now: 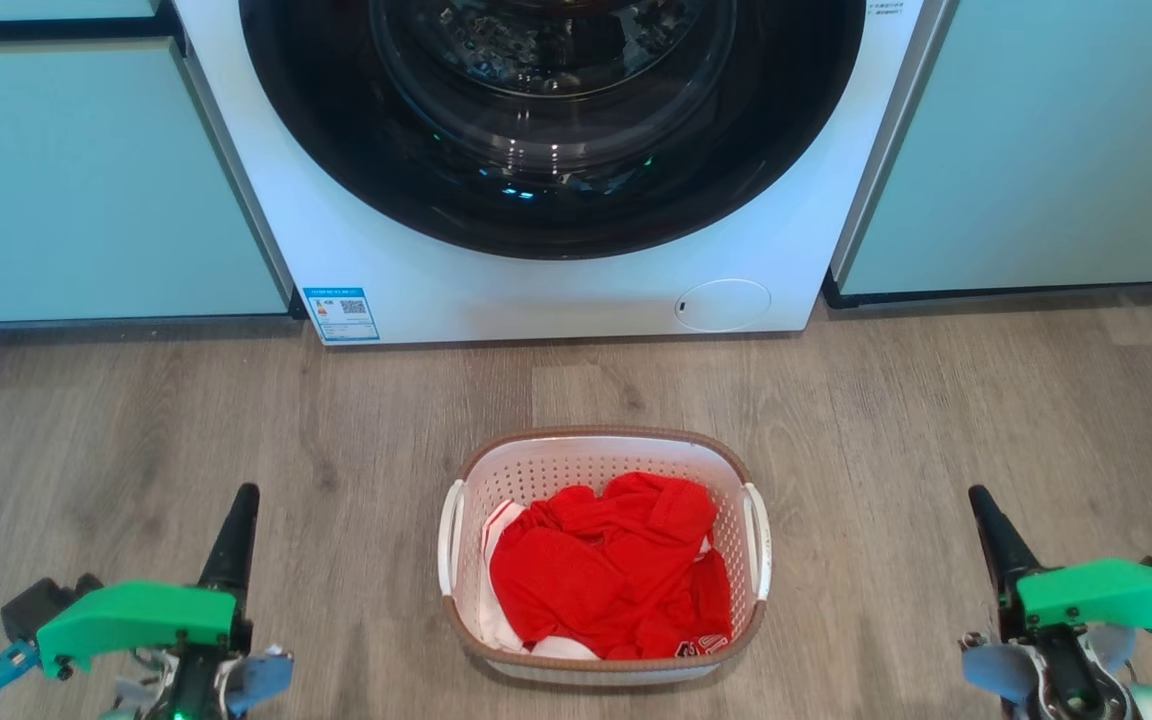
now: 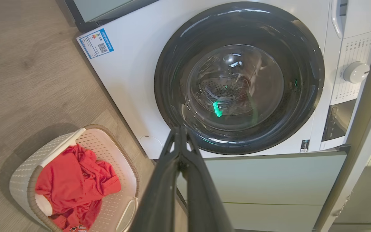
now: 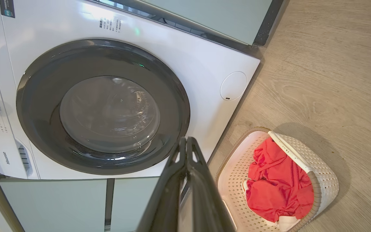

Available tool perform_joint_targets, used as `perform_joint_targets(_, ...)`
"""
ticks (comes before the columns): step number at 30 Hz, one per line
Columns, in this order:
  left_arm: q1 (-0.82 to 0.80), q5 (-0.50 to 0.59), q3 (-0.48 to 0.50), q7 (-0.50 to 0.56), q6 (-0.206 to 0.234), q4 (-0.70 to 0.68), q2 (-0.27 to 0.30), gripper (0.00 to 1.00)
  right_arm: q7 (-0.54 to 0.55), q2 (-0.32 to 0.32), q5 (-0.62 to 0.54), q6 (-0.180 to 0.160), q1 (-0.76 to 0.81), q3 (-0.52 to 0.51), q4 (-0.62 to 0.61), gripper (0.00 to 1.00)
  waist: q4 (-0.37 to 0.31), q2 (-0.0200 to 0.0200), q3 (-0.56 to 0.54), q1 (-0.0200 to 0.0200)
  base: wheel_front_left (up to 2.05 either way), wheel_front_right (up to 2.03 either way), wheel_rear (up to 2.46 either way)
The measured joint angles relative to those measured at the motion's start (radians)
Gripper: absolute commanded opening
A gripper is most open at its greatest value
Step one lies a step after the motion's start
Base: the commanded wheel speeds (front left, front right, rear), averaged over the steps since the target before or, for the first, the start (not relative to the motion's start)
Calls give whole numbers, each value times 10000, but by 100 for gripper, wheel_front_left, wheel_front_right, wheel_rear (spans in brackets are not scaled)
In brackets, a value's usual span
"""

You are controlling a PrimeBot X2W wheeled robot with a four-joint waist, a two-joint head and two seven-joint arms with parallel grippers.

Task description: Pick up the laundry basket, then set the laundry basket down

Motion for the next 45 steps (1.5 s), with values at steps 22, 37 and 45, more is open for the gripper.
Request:
perform_joint_targets(22,-431,-2449,447,617,-384,63,-63,0,642,-2,2525,0,-207,-314,0,0,-60,0,18,0,0,0,0)
perform_joint_targets(37,-441,-2591,585,621,-384,65,-82,0,675,-2,2642,0,-385,-370,0,0,-61,0,18,0,0,0,0)
perform_joint_targets(45,-441,-2591,596,654,-384,65,-90,0,700,-2,2642,0,-385,-414,0,0,-61,0,18,0,0,0,0)
